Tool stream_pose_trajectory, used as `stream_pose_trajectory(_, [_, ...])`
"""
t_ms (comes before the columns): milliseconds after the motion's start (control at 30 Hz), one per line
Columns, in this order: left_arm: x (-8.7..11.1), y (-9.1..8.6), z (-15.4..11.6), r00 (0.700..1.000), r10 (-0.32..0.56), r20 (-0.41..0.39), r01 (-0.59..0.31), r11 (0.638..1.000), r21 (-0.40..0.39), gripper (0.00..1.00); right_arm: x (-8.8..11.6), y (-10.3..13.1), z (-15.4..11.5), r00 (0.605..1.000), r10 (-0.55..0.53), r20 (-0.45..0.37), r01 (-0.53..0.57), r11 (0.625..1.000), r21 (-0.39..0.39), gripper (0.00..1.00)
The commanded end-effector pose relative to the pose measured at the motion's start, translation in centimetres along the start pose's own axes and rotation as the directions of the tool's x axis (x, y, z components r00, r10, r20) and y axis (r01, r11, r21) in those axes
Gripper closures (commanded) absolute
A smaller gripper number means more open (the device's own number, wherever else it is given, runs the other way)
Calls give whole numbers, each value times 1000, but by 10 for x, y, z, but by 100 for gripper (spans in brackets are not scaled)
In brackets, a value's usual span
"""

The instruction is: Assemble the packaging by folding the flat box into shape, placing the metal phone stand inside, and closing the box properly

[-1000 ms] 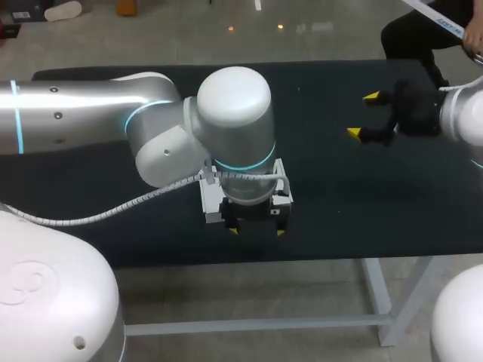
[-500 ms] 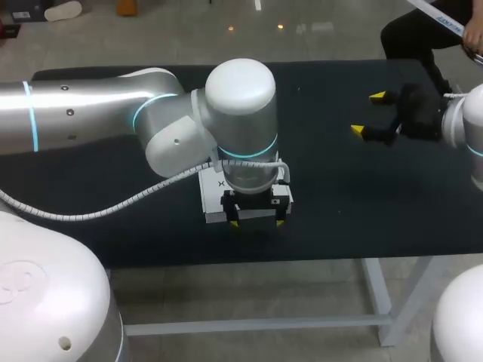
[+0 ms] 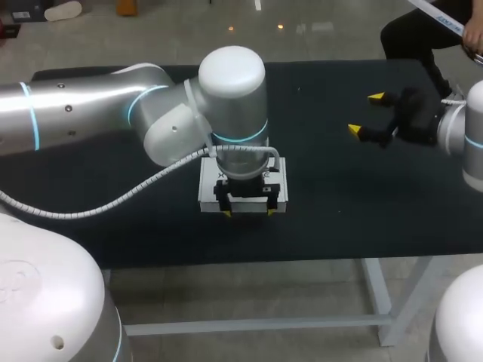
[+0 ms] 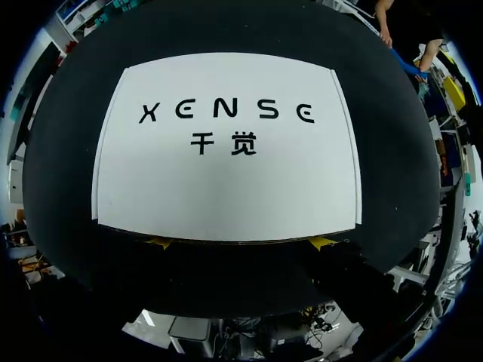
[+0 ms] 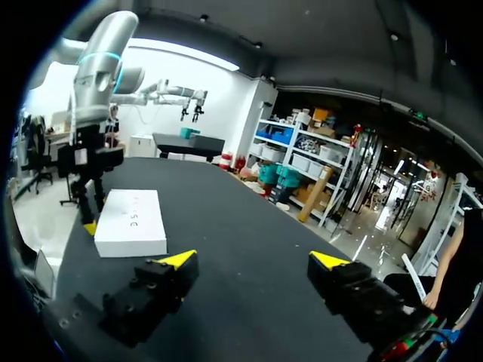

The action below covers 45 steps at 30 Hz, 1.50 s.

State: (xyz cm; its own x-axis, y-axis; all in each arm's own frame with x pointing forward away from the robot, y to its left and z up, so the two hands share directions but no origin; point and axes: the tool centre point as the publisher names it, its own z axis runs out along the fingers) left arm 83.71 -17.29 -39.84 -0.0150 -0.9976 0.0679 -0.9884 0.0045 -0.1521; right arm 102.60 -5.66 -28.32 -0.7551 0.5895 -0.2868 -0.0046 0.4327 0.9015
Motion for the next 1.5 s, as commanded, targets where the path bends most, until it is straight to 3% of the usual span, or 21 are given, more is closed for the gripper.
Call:
stream_pose_trajectory(33, [2,-8,1,1000,1,15,-1,1000,-5,0,-1,-3,1,1000,-1,-8,1,999,-42,0])
stream_pose_trajectory(633, [-7,-58,9,999,30,17,-30,1000,-5,0,-1,-3,1,1000,-1,-8,1,999,-42,0])
stream_pose_trajectory(1067, [-15,-107,18,998,67,-16,-68,997,-33,0,-1,-3,1,1000,-1,-8,1,999,-42,0])
stream_pose_trajectory(1500, [-22,-140,20,995,94,33,-93,995,-42,0,-1,-3,1,1000,-1,-8,1,999,-42,0])
